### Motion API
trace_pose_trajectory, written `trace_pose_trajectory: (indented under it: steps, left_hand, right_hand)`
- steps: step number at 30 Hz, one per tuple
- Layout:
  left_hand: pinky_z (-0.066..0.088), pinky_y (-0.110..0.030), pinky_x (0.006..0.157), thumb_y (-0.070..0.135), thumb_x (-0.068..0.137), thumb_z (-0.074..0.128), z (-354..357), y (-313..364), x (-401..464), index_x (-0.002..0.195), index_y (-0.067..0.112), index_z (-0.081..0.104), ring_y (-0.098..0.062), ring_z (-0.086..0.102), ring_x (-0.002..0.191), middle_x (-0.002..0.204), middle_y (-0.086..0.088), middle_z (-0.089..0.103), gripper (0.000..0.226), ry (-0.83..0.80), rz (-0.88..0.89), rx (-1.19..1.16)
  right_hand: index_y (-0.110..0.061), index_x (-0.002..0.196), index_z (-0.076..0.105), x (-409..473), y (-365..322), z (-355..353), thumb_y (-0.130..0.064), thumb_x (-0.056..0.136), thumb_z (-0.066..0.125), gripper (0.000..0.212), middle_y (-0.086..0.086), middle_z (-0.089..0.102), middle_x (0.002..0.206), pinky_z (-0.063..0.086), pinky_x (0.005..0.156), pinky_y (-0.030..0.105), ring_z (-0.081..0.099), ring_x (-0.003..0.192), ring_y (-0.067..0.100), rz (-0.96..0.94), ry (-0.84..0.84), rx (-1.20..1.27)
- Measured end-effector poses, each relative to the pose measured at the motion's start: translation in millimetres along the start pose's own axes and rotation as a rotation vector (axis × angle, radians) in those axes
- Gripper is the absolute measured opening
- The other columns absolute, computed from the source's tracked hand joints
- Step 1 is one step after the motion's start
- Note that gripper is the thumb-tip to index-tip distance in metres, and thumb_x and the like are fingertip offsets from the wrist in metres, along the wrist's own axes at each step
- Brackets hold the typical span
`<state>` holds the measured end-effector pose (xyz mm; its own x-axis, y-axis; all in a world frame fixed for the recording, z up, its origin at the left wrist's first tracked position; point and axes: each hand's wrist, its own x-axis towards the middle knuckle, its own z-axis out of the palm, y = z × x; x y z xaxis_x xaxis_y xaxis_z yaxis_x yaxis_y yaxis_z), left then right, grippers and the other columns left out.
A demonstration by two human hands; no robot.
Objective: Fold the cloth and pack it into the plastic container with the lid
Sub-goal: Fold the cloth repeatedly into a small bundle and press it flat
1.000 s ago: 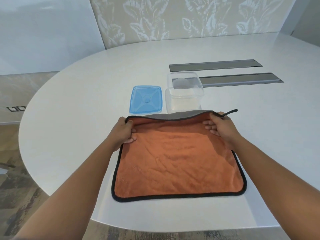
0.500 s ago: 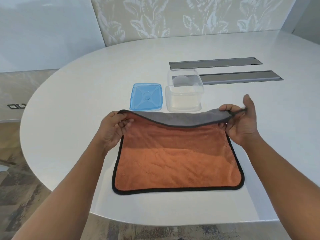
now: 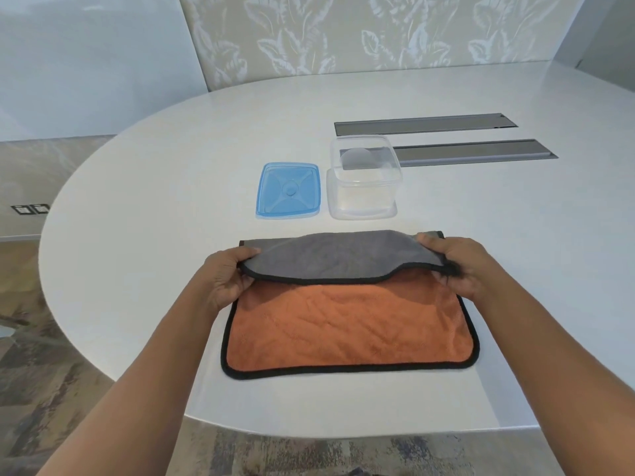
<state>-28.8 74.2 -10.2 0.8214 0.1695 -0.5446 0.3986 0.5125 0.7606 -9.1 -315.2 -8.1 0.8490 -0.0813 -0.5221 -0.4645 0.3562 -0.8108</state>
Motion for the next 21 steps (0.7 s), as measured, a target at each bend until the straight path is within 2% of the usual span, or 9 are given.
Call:
trace_pose_trajectory:
  steps: [2, 5, 8, 9, 11, 13, 15, 18, 21]
  left_hand:
    - [0.056, -0.027, 0.078, -0.009, 0.089, 0.062, -3.6, 2.4, -2.0, 0.115, -0.004, 0.062, -0.023, 0.062, 0.104, 0.111, -0.017, 0.062, 0.026, -0.065, -0.066, -0.034]
    - [0.050, -0.017, 0.076, -0.007, 0.086, 0.056, -13.8, 5.7, -3.0, 0.131, -0.001, 0.060, -0.018, 0.060, 0.104, 0.117, -0.015, 0.058, 0.045, -0.181, -0.127, -0.155]
    - [0.042, -0.008, 0.038, -0.007, 0.079, 0.053, -25.0, 6.6, -1.1, 0.112, 0.003, 0.059, -0.007, 0.057, 0.054, 0.100, -0.011, 0.053, 0.034, -0.282, -0.164, -0.299]
    - [0.039, -0.009, 0.033, -0.008, 0.076, 0.057, -27.9, 5.6, -1.0, 0.107, 0.004, 0.057, -0.007, 0.053, 0.047, 0.096, -0.011, 0.051, 0.034, -0.303, -0.168, -0.298]
    - [0.044, -0.011, 0.040, -0.011, 0.062, 0.071, -30.9, 2.2, -3.8, 0.105, 0.003, 0.059, -0.010, 0.058, 0.054, 0.096, -0.012, 0.055, 0.047, -0.310, -0.163, -0.217]
    - [0.058, -0.025, 0.065, -0.006, 0.061, 0.077, -30.4, -1.8, -6.7, 0.120, 0.001, 0.062, -0.022, 0.070, 0.086, 0.109, -0.019, 0.067, 0.061, -0.280, -0.156, -0.072]
    - [0.052, -0.033, 0.087, 0.001, 0.068, 0.078, -25.9, -4.3, -8.2, 0.138, 0.003, 0.058, -0.029, 0.062, 0.112, 0.127, -0.020, 0.065, 0.072, -0.224, -0.180, 0.039]
    - [0.053, -0.038, 0.093, -0.004, 0.078, 0.071, -19.3, -5.7, -8.1, 0.140, 0.003, 0.058, -0.030, 0.061, 0.114, 0.133, -0.019, 0.065, 0.064, -0.185, -0.176, 0.158]
    - [0.061, -0.043, 0.084, -0.012, 0.083, 0.056, -15.3, -7.5, -7.6, 0.133, 0.004, 0.063, -0.035, 0.068, 0.104, 0.129, -0.022, 0.068, 0.053, -0.164, -0.105, 0.243]
  right_hand:
    - [0.006, 0.080, 0.079, -2.2, -3.1, -1.5, -0.007, 0.056, 0.091, 0.030, 0.017, 0.076, 0.088, 0.064, 0.058, 0.033, 0.074, 0.067, 0.023, 0.130, -0.115, 0.135]
    - [0.002, 0.070, 0.073, -6.3, -2.0, -5.0, 0.001, 0.054, 0.091, 0.024, 0.009, 0.065, 0.065, 0.057, 0.045, 0.027, 0.064, 0.049, 0.018, 0.268, -0.299, 0.153]
    - [0.002, 0.078, 0.072, -8.5, -4.2, -14.6, -0.001, 0.065, 0.088, 0.021, 0.010, 0.063, 0.064, 0.049, 0.033, 0.024, 0.063, 0.044, 0.017, 0.254, -0.461, 0.124]
    - [0.002, 0.082, 0.071, -8.1, -4.4, -17.6, -0.004, 0.064, 0.089, 0.027, 0.010, 0.064, 0.066, 0.047, 0.031, 0.023, 0.063, 0.044, 0.017, 0.244, -0.483, 0.102]
    - [0.001, 0.092, 0.072, -5.9, -2.4, -20.6, -0.012, 0.064, 0.090, 0.036, 0.010, 0.065, 0.073, 0.048, 0.034, 0.022, 0.062, 0.047, 0.018, 0.239, -0.446, -0.014]
    - [-0.002, 0.099, 0.076, -4.0, 2.0, -19.5, -0.027, 0.072, 0.089, 0.039, 0.012, 0.068, 0.080, 0.052, 0.043, 0.026, 0.065, 0.057, 0.021, 0.205, -0.380, -0.223]
    - [-0.002, 0.103, 0.077, -3.9, 6.7, -15.0, -0.038, 0.077, 0.087, 0.046, 0.015, 0.073, 0.086, 0.055, 0.052, 0.030, 0.068, 0.065, 0.023, 0.141, -0.376, -0.401]
    - [0.000, 0.121, 0.070, -1.7, 12.1, -10.3, -0.031, 0.077, 0.084, 0.055, 0.021, 0.074, 0.113, 0.058, 0.082, 0.041, 0.072, 0.093, 0.032, 0.071, -0.339, -0.436]
    - [-0.002, 0.116, 0.072, 1.1, 14.1, -6.9, -0.022, 0.066, 0.082, 0.055, 0.021, 0.075, 0.111, 0.061, 0.076, 0.041, 0.074, 0.090, 0.033, 0.086, -0.291, -0.338]
